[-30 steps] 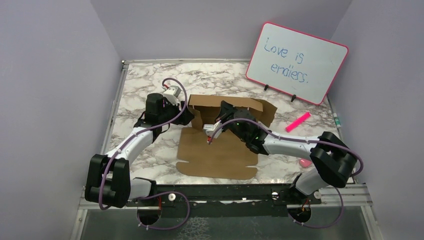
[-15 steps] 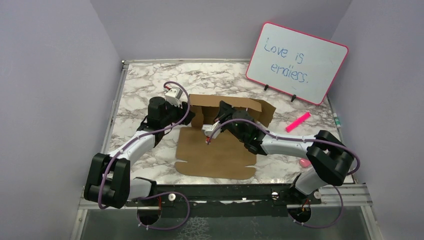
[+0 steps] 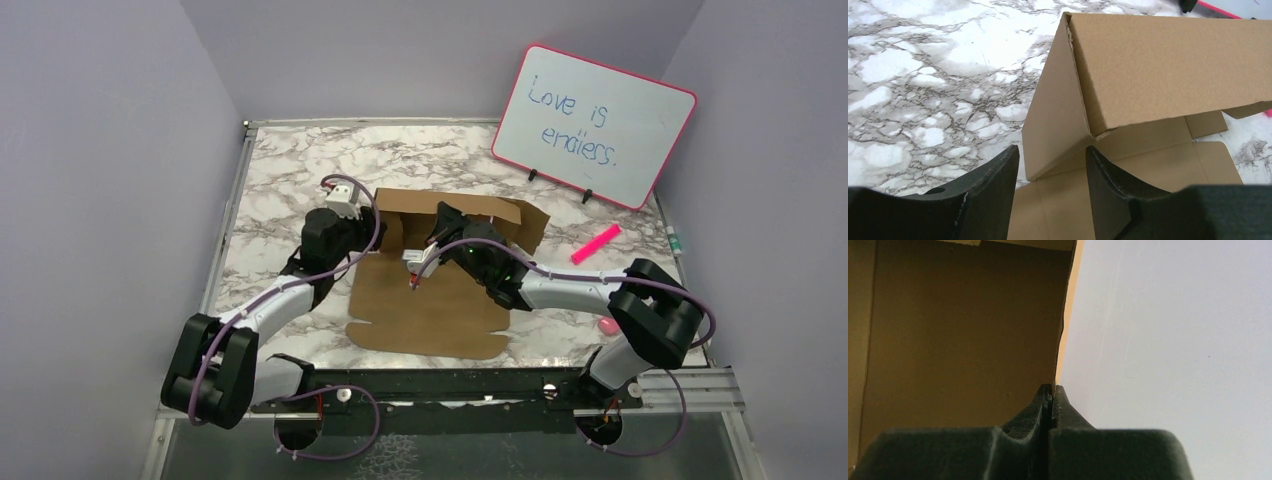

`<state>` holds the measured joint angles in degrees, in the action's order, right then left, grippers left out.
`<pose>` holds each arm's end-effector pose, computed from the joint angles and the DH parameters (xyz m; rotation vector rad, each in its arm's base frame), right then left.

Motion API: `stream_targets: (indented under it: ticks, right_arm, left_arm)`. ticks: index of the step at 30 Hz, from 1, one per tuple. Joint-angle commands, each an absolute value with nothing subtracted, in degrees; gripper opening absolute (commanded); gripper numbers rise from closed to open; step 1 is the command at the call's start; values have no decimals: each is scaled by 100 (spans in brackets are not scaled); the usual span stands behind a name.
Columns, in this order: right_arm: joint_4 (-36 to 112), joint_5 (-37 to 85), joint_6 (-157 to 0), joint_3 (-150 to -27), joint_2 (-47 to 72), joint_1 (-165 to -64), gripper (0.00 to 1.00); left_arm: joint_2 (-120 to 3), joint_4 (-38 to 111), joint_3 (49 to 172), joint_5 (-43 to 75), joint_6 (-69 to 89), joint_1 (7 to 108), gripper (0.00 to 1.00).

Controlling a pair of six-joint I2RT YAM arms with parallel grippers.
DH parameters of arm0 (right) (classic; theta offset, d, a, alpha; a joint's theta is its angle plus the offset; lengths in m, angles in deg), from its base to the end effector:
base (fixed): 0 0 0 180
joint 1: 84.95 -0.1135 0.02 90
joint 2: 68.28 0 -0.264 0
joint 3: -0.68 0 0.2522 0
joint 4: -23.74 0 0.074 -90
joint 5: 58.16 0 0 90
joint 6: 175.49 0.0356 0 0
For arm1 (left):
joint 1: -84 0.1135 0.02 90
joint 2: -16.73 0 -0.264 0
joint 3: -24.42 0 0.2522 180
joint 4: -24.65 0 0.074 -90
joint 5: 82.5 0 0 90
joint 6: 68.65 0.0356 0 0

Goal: Fold the paper box

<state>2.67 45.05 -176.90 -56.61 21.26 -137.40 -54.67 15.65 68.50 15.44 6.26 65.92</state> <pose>0.2123 0.2628 0.2218 -1.6630 0.7233 -0.6918 0.2490 -0.0865 0.2136 0.1462 1.9161 -0.5234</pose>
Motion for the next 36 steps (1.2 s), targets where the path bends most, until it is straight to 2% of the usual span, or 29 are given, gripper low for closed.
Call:
stream_targets:
  ticks: [1,7,17,23,28,36]
  right_arm:
    - [752,4282,-17502,-5643,2221,-13857,1]
    - [768,4234,-17442,-5641,2235,-13857,1]
    - [769,4251,-17534,-5707,2285,-13862,1]
    - [803,4266,-17535,-5709,2273,-13908,1]
    - [806,4338,-17532,-5705,2323,-13975,1]
    - [959,4352,-17543,-5744,2224,-13997,1]
  left_arm:
    - [-5137,462,6317,391,329,6467,53]
    - [-5159,-400,5840,-169,308,6139,53]
    - [-6147,-2144,5517,317,488,6016,53]
    - [-6915,-3121,5543,322,413,5979,49]
    - [-7455,-3669,5588,-182,240,5830,40]
    - [-8173,-4421,5697,-1137,177,5386,37]
